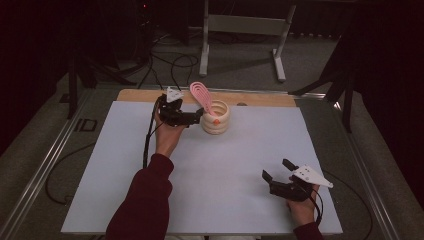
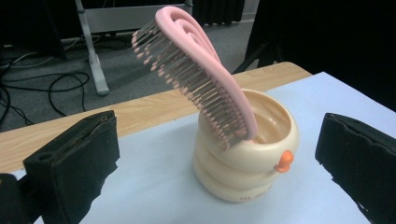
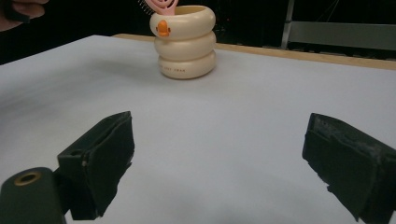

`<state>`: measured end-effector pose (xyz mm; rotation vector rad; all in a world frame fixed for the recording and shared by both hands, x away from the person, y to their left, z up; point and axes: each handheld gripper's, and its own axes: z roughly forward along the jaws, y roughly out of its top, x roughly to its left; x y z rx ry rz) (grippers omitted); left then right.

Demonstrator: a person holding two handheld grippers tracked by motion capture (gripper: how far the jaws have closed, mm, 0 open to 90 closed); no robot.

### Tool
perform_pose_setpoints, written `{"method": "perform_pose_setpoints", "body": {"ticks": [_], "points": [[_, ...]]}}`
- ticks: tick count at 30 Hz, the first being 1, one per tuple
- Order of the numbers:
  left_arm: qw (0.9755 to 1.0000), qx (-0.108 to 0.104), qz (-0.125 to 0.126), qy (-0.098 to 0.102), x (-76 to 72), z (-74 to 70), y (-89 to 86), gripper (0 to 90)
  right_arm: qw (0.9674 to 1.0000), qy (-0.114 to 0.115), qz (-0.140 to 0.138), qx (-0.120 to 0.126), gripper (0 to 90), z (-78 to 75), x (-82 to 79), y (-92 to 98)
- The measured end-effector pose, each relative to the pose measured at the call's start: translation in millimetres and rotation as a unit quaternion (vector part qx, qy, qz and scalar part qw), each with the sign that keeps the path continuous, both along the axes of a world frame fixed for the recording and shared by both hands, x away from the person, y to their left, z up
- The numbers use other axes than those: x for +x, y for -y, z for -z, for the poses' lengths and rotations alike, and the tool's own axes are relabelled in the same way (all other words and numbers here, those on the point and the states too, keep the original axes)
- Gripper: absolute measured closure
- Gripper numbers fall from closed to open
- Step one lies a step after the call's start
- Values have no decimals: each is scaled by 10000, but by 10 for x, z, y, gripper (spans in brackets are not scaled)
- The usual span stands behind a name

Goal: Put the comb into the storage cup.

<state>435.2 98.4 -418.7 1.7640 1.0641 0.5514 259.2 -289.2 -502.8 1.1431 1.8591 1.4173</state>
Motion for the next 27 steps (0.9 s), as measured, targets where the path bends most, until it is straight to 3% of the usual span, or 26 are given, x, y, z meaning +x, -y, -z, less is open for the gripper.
{"method": "perform_pose_setpoints", "body": {"ticks": [5,27], "points": [[9999,128,76,75,-86,-3,-83,3,10000,-8,3,-22,89,5,1,-5],[9992,59,337,222,-438,-14,-441,3,10000,-50,3,-69,89,20,6,-16]]}}
